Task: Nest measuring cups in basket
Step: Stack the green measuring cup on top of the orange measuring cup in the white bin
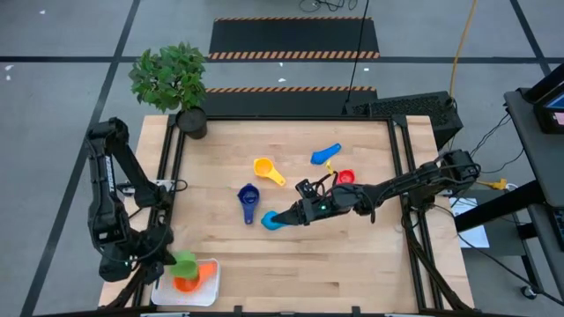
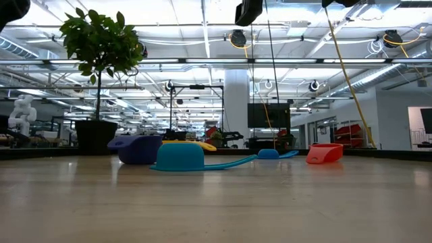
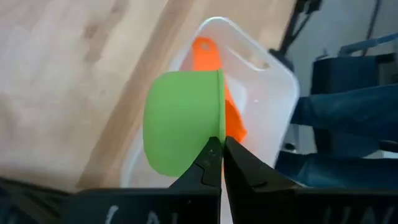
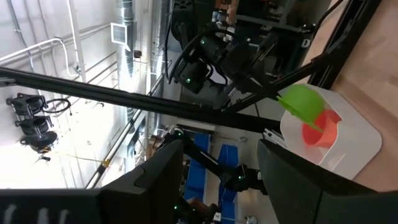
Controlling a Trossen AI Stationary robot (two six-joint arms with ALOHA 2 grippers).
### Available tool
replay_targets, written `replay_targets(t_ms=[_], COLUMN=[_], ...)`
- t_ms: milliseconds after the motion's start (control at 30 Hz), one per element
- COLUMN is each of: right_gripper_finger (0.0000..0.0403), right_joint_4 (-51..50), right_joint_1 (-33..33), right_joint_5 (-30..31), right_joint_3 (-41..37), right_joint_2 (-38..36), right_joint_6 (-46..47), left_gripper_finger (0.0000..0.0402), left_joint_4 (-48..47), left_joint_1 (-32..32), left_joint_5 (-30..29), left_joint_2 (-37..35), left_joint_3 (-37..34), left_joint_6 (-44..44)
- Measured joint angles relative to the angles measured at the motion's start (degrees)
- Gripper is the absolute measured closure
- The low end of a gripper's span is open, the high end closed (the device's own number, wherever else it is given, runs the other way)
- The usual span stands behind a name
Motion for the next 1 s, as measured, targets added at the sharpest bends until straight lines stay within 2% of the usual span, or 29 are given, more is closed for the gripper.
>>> replay_targets(t_ms=[100,233,400,633,767,900,1000], right_gripper_finger=[0.0202,0.0202,0.0202,0.0202,0.0202,0.0202,0.0202], right_joint_4=[0.1,0.2,0.0,0.0,0.0,-0.1,-0.5], right_joint_1=[0.0,0.5,0.9,0.8,0.4,-0.1,-0.7], right_joint_5=[0.0,0.0,-0.5,-3.3,-5.2,-7.7,-10.1], right_joint_3=[0.0,0.0,0.0,0.0,0.0,0.0,0.0], right_joint_2=[0.0,0.0,0.0,0.0,0.0,0.0,0.0], right_joint_6=[0.6,0.8,0.2,0.2,0.4,0.9,1.0], left_gripper_finger=[0.04,0.04,0.04,0.04,0.04,0.04,0.04], left_joint_4=[3.0,6.7,10.8,11.5,12.9,12.2,11.4], left_joint_1=[0.4,0.1,-0.6,-1.8,-1.9,-1.9,-1.9], left_joint_5=[-0.2,-0.5,-4.4,-7.7,-10.7,-11.3,-12.7], left_joint_2=[-0.5,-0.7,-0.7,-0.7,-0.7,-0.7,-0.4], left_joint_3=[0.0,0.0,0.0,0.0,0.0,0.0,0.0], left_joint_6=[-0.4,-6.0,-12.3,-23.1,-23.6,-23.2,-20.6])
